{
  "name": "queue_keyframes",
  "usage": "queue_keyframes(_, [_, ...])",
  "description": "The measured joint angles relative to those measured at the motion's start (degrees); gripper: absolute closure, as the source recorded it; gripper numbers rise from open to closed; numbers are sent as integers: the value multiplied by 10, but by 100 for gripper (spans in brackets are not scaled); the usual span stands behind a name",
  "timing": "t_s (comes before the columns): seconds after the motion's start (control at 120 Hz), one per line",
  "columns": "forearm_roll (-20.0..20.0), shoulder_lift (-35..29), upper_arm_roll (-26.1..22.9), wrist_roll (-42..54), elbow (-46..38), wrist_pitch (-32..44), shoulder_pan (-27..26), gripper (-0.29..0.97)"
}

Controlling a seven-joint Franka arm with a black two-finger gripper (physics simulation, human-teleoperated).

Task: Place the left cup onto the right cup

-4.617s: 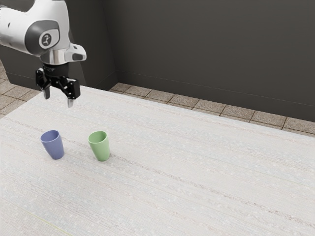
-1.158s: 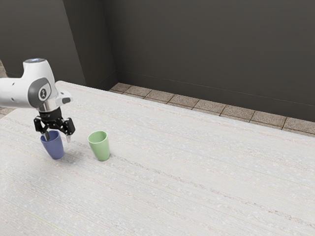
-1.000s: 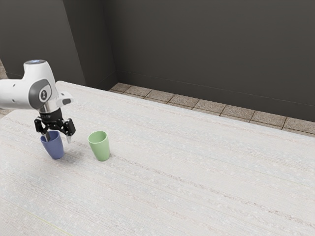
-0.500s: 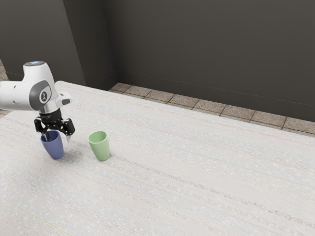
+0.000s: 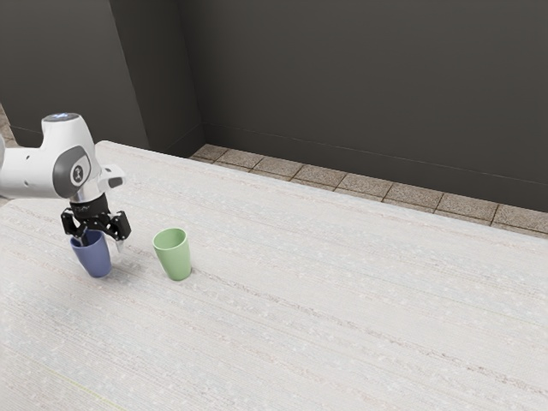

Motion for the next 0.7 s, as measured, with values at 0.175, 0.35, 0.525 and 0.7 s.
queue_keyframes(0.175, [-2,-5,0,1,0,-2,0,45])
queue_keyframes(0.35, [4,-5,0,1,0,-5,-1,66])
queue_keyframes(0.525, [7,-6,0,1,1,-6,-1,74])
queue_keyframes(0.7, [9,-10,0,0,0,-8,-1,77])
